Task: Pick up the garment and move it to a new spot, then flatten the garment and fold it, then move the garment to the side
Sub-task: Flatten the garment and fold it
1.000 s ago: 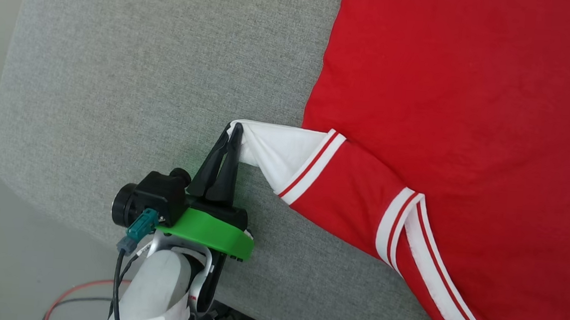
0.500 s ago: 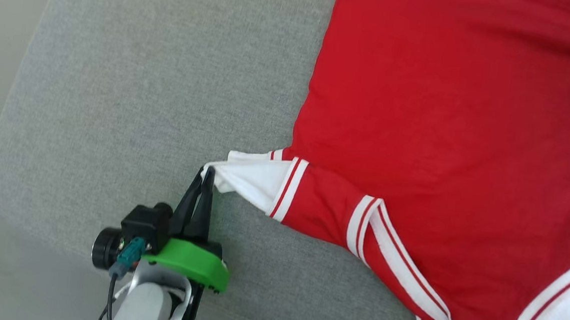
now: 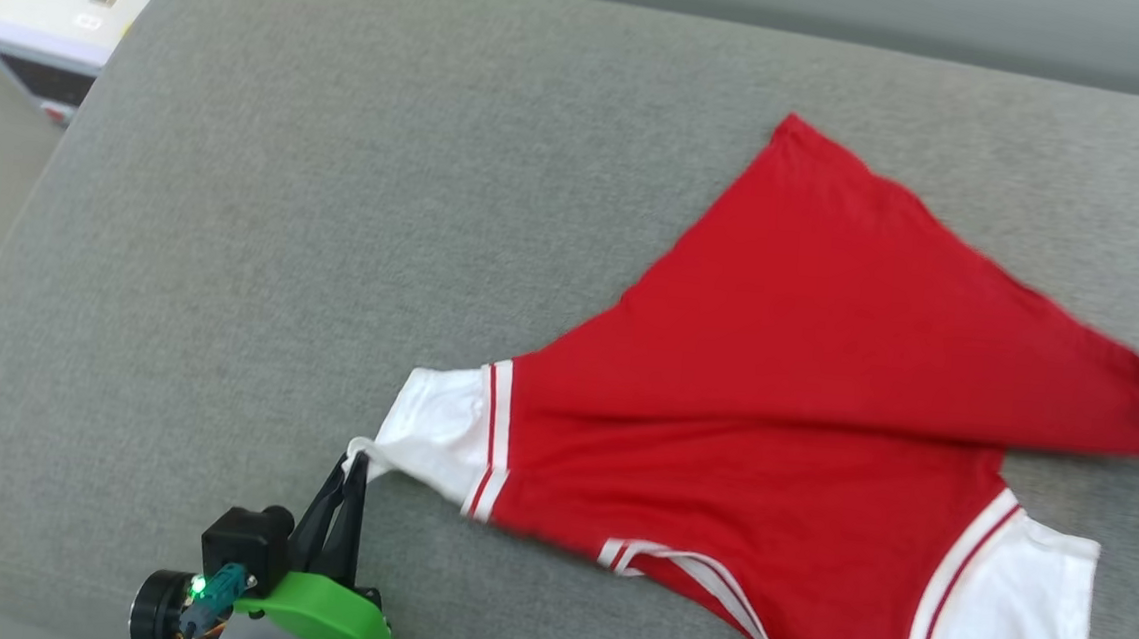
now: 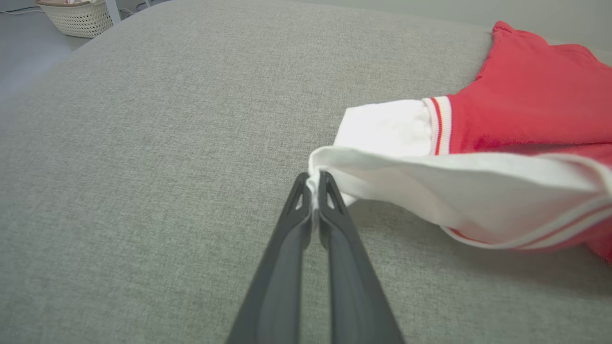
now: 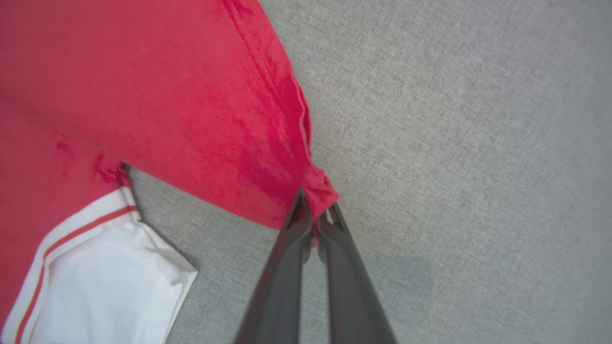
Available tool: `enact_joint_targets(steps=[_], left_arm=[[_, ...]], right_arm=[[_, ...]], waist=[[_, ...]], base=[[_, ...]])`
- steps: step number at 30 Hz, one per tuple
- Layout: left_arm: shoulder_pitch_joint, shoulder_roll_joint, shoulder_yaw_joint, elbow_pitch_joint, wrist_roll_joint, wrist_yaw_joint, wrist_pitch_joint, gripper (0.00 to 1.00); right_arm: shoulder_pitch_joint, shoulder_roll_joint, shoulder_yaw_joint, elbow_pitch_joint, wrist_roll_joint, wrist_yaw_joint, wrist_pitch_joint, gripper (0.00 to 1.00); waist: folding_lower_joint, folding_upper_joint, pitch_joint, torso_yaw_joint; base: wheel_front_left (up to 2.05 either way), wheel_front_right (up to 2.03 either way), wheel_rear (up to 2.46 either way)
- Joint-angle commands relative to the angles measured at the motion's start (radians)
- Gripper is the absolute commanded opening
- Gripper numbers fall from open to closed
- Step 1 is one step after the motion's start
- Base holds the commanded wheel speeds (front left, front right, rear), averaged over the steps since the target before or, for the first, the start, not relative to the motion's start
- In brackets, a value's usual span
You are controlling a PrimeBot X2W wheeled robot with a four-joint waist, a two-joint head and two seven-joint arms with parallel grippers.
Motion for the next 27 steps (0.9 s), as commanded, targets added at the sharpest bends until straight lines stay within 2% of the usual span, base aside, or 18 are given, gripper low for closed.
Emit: enact_joint_targets(steps=[1,13,19,24,25,26,27], left_arm=[[0.016,0.011,0.006,0.008,0.000,-0.005,-0.006,0.00],[0.054,0.035,0.033,0.041,-0.009,-0.011,-0.006,0.00],[0.054,0.032,0.032,0.045,-0.008,-0.013,-0.006,0.00],[0.052,0.031,0.032,0.048,-0.005,-0.014,-0.006,0.00],[0.052,0.031,0.032,0.048,-0.004,-0.014,-0.006,0.00],[0.051,0.032,0.032,0.047,-0.003,-0.014,-0.006,0.00],[0.051,0.033,0.032,0.046,-0.001,-0.015,-0.006,0.00]], right_arm=[[0.055,-0.012,-0.005,-0.010,0.022,-0.001,-0.025,0.00],[0.444,-0.064,-0.053,-0.111,0.147,-0.001,-0.098,0.00],[0.587,-0.028,-0.072,-0.127,0.162,-0.001,-0.116,0.00],[0.624,0.003,-0.119,-0.133,0.144,-0.001,-0.123,0.00],[0.620,0.004,-0.143,-0.136,0.133,-0.001,-0.138,0.31],[0.616,0.005,-0.166,-0.137,0.123,-0.001,-0.153,0.99],[0.610,0.007,-0.194,-0.142,0.113,-0.001,-0.167,1.00]], waist=[[0.0001,-0.0001,-0.088,-0.085],[0.0001,-0.0001,-0.143,-0.138],[0.0001,-0.0001,-0.139,-0.139],[0.0001,-0.0001,-0.138,-0.140],[0.0001,-0.0001,-0.139,-0.140],[0.0001,-0.0001,-0.139,-0.140],[0.0001,-0.0001,-0.140,-0.140]], base=[[0.00,0.00,0.00],[0.00,0.00,0.00],[0.00,0.00,0.00],[0.00,0.00,0.00],[0.00,0.00,0.00],[0.00,0.00,0.00],[0.00,0.00,0.00]])
